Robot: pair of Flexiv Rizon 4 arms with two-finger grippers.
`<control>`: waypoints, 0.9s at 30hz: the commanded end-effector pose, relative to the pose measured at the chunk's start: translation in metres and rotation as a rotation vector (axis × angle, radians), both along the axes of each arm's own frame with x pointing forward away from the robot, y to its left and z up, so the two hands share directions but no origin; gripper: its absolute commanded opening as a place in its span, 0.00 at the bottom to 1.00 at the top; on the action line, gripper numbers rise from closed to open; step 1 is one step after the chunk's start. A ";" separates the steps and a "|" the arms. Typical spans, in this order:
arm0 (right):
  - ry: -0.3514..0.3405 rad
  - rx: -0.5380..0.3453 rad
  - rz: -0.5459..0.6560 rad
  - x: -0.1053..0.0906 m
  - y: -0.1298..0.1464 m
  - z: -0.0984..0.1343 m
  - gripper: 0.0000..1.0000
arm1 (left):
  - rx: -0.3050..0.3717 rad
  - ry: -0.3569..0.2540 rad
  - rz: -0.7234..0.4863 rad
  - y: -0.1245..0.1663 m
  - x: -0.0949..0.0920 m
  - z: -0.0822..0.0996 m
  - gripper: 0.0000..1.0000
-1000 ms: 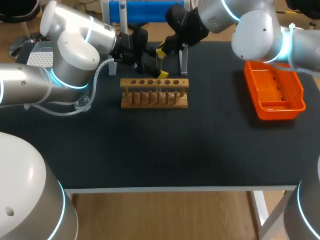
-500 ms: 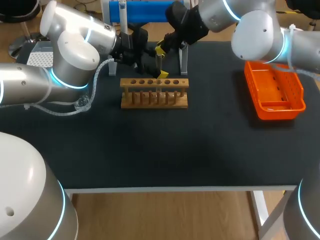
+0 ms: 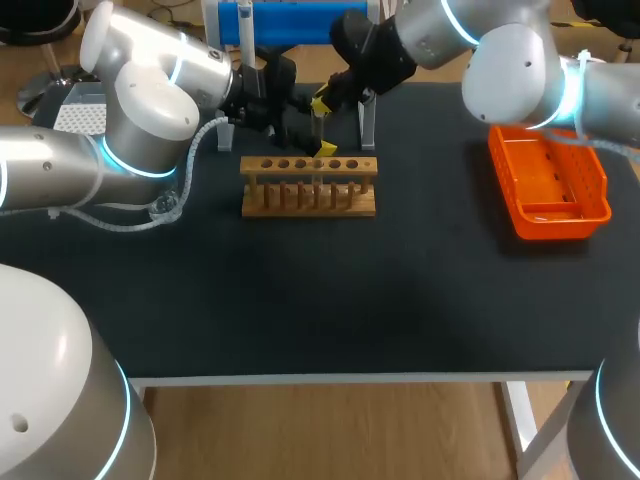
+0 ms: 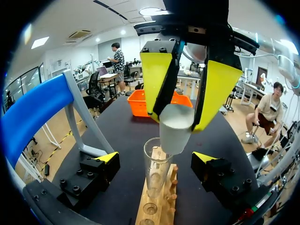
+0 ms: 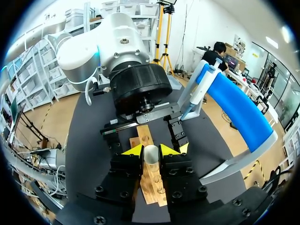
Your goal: Invert the test tube, pick up the pipette, mount the tip to pipette, aspirate from beaker and dispense into the tube, eject the tip, return the pipette, and cap with the stopper.
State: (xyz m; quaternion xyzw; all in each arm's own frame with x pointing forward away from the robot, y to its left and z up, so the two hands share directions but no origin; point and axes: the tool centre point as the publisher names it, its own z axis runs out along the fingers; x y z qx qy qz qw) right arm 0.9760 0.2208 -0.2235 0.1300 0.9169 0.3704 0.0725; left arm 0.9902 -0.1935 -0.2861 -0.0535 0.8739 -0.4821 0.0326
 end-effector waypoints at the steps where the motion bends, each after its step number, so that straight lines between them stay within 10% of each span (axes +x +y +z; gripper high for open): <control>1: 0.006 -0.012 -0.003 0.001 0.001 -0.003 0.00 | -0.002 -0.001 0.001 0.000 0.000 -0.001 1.00; 27: 0.008 0.016 -0.020 0.007 0.001 0.001 0.00 | -0.002 -0.001 0.001 0.000 0.000 -0.001 1.00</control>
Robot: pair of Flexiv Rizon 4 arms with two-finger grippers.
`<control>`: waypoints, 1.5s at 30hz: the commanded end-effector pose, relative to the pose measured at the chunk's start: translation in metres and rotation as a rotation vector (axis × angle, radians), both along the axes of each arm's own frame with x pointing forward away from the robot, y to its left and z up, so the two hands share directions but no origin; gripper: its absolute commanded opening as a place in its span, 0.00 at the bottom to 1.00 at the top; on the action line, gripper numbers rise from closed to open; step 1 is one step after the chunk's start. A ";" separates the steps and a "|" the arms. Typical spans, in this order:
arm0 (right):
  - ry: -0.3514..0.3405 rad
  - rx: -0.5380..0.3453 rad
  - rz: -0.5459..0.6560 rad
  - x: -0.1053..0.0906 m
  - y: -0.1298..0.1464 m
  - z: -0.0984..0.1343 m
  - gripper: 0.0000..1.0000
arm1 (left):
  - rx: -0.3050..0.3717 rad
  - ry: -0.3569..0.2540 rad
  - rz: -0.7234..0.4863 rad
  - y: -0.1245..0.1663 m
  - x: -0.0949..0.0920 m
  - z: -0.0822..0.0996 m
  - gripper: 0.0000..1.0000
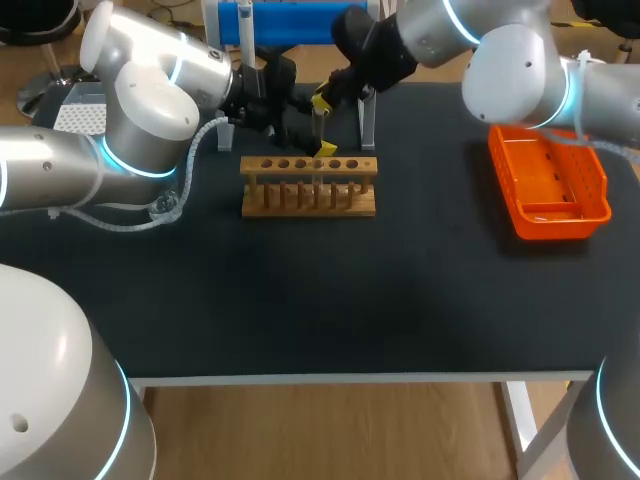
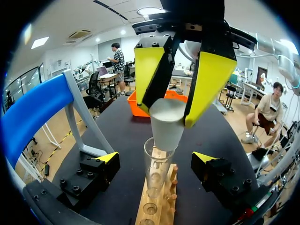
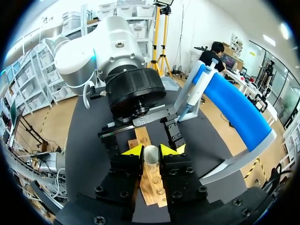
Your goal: Invert the test tube, pick up the pipette, mount the tip to pipette, aspirate from beaker and dispense into the tube, eject the tip, return the pipette, and cap with the stopper.
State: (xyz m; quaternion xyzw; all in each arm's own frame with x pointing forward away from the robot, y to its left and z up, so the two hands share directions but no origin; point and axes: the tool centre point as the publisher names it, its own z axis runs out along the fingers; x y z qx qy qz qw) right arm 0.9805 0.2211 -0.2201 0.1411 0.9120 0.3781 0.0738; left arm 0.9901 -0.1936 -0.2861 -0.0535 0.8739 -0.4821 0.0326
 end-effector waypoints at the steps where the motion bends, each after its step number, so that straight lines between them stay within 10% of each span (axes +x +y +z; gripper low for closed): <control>1: 0.007 -0.006 0.002 0.002 0.000 -0.004 0.00 | -0.002 -0.001 0.001 0.000 0.000 -0.001 1.00; 45: -0.004 0.022 -0.014 0.005 0.000 0.000 0.00 | -0.002 -0.001 0.001 0.000 0.000 -0.001 1.00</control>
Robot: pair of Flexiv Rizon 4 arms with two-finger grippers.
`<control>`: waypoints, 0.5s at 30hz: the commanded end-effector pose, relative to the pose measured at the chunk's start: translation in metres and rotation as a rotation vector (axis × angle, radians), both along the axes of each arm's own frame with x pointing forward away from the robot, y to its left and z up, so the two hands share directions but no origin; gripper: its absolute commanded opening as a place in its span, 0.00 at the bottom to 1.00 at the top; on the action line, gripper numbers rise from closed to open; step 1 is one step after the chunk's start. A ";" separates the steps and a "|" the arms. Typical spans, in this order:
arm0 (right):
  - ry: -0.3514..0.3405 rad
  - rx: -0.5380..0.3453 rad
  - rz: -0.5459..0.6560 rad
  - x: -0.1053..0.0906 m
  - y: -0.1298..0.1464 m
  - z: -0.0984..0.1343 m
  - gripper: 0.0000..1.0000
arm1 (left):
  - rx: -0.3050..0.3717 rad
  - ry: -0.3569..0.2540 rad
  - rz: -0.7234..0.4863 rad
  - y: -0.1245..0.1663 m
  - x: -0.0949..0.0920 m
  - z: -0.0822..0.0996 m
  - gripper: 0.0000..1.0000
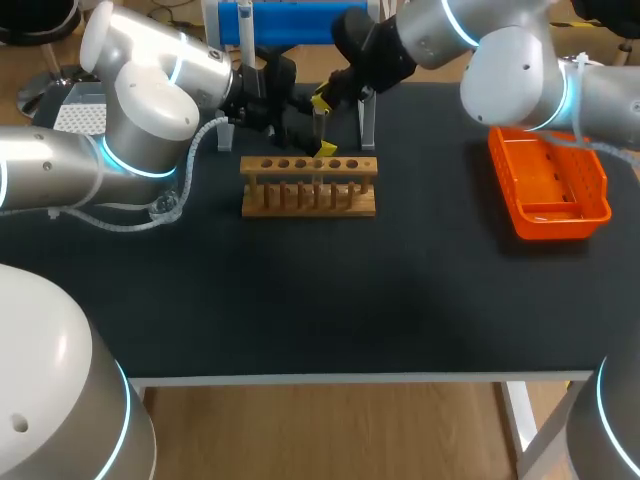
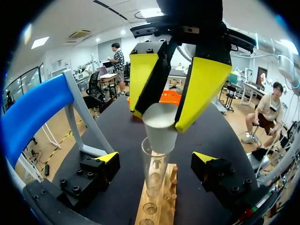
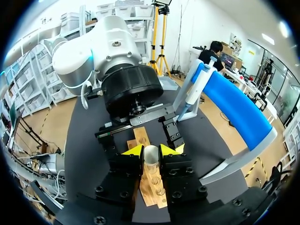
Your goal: Invert the test tube, pick up the pipette, mount the tip to pipette, aspirate from beaker and dispense into the tube, eject the tip, return the pipette, and cap with the stopper.
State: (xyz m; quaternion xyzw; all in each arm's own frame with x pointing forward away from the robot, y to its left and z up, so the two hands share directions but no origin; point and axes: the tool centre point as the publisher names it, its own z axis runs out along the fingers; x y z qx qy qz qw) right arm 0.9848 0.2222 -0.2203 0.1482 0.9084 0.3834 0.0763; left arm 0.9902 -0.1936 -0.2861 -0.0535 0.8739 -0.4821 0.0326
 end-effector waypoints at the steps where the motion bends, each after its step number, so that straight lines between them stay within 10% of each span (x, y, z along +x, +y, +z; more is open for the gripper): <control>1: -0.004 0.011 0.000 0.000 -0.001 0.001 0.00 | -0.002 -0.001 0.001 0.000 0.000 -0.001 1.00; 15: -0.001 0.006 0.001 -0.002 -0.001 -0.003 0.00 | -0.002 -0.001 0.001 0.000 0.000 -0.001 1.00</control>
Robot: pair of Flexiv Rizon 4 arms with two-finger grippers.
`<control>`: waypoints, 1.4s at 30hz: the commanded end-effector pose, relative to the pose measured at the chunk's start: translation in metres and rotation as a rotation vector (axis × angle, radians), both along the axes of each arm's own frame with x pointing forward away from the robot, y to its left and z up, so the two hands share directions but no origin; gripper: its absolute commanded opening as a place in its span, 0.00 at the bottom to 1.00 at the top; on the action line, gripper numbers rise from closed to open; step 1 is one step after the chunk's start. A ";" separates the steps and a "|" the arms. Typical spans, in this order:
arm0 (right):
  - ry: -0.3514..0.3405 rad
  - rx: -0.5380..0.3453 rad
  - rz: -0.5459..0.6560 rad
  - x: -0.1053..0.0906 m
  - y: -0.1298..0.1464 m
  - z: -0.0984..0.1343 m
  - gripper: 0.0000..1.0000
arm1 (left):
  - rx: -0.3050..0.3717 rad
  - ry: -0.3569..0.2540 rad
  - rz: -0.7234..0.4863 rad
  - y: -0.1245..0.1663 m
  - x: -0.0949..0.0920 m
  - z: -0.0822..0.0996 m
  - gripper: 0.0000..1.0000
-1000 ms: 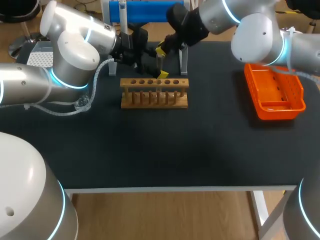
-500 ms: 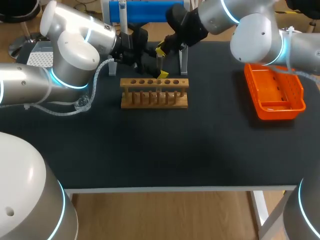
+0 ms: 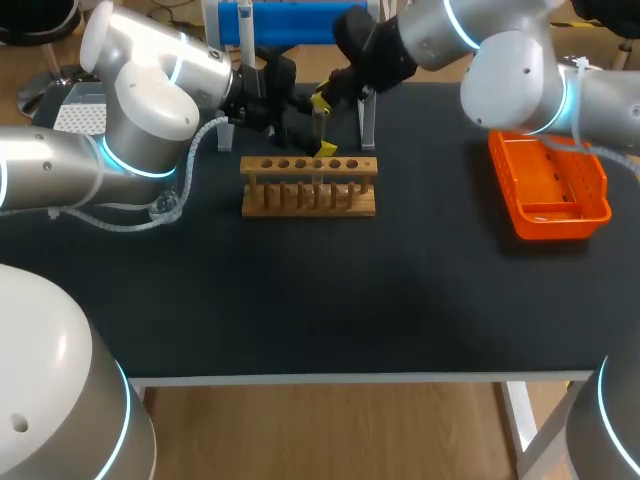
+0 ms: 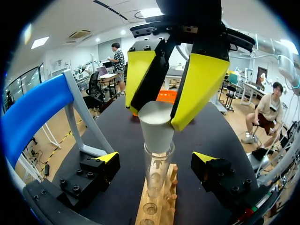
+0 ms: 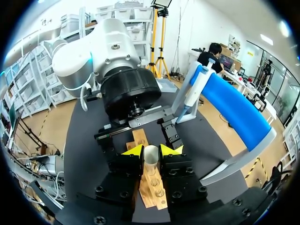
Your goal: Invert the test tube, pick up the pipette, mount the tip to pipette, aspirate from beaker and dispense into the tube, eject the tip, return the pipette, and cap with the stopper.
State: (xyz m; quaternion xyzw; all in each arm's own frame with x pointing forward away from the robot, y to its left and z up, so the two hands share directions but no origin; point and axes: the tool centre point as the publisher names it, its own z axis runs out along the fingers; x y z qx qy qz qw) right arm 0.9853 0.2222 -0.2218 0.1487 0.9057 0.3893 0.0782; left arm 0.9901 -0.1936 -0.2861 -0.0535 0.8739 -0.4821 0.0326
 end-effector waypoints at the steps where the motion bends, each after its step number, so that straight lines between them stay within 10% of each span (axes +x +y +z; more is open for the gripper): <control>1: 0.006 -0.010 0.005 -0.003 -0.001 -0.002 0.00 | -0.002 -0.001 0.001 0.000 0.000 -0.001 1.00; 25: 0.033 -0.059 0.017 -0.008 -0.004 -0.022 0.00 | -0.002 -0.001 0.001 0.000 0.000 -0.001 1.00; 26: 0.033 -0.060 0.017 -0.008 -0.004 -0.022 0.15 | -0.002 -0.001 0.001 0.000 0.000 -0.001 1.00; 29: 0.032 -0.062 0.012 -0.008 -0.005 -0.022 1.00 | -0.002 -0.001 0.001 0.000 0.000 -0.001 1.00; 42: 0.009 0.045 0.001 -0.004 -0.013 -0.007 1.00 | -0.002 -0.001 0.001 0.000 0.000 -0.001 1.00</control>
